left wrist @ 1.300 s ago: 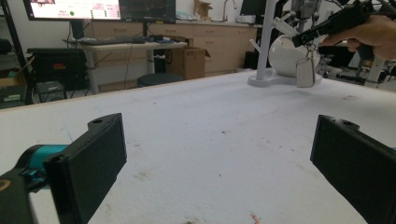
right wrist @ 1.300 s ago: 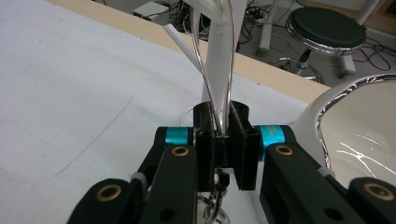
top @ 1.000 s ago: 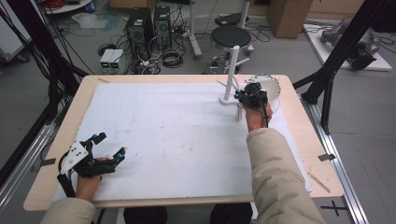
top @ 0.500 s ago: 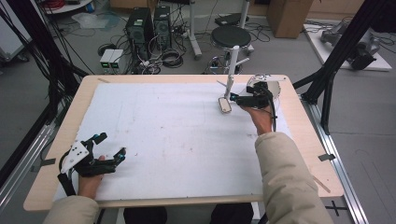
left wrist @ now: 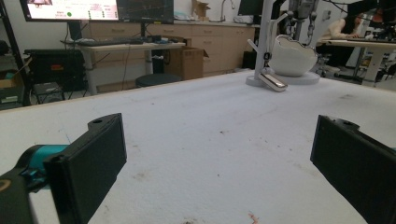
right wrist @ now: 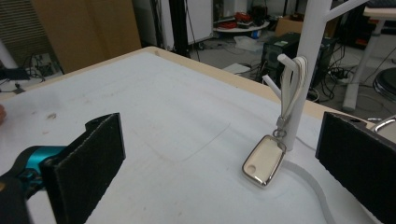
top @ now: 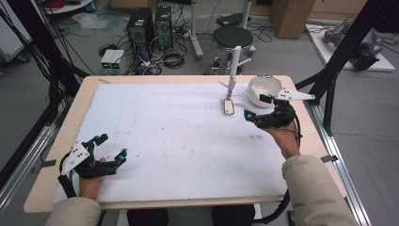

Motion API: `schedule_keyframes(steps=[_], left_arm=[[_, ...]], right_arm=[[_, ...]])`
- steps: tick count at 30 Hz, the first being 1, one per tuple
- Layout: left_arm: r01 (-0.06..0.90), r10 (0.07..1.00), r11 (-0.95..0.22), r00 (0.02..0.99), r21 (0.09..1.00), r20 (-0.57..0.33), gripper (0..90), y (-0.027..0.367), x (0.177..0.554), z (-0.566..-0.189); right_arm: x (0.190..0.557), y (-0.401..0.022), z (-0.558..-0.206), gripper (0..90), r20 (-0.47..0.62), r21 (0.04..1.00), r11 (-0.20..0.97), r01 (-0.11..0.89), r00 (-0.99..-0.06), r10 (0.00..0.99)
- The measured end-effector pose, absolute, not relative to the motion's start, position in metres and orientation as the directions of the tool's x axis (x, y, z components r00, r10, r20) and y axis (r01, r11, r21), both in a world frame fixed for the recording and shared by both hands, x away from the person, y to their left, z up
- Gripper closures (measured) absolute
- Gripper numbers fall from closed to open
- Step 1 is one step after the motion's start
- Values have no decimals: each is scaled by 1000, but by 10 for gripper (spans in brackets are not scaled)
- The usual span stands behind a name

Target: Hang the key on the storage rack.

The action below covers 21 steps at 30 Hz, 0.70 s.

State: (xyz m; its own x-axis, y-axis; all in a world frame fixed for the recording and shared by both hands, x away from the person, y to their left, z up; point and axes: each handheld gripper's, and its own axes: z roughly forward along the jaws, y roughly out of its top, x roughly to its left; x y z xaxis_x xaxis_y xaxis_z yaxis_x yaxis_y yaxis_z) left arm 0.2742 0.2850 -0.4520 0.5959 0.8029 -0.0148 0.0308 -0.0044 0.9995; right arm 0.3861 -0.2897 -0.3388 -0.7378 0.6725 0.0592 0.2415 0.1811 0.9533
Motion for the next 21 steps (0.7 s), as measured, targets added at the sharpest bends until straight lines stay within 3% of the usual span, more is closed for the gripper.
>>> schedule_keyframes(steps=[3,12,21], left_arm=[[30,802,-5,598,1000,-14,39,285,274,-452],[23,802,-10,598,1000,-6,39,285,274,-452],[16,801,-14,598,1000,2,39,284,273,-452]], right_arm=[[374,-298,-347,4,23,958,197,210,-739,674],[345,-319,-385,5,40,994,46,97,-737,674],[338,-328,-410,4,74,995,-2,98,-738,670]])
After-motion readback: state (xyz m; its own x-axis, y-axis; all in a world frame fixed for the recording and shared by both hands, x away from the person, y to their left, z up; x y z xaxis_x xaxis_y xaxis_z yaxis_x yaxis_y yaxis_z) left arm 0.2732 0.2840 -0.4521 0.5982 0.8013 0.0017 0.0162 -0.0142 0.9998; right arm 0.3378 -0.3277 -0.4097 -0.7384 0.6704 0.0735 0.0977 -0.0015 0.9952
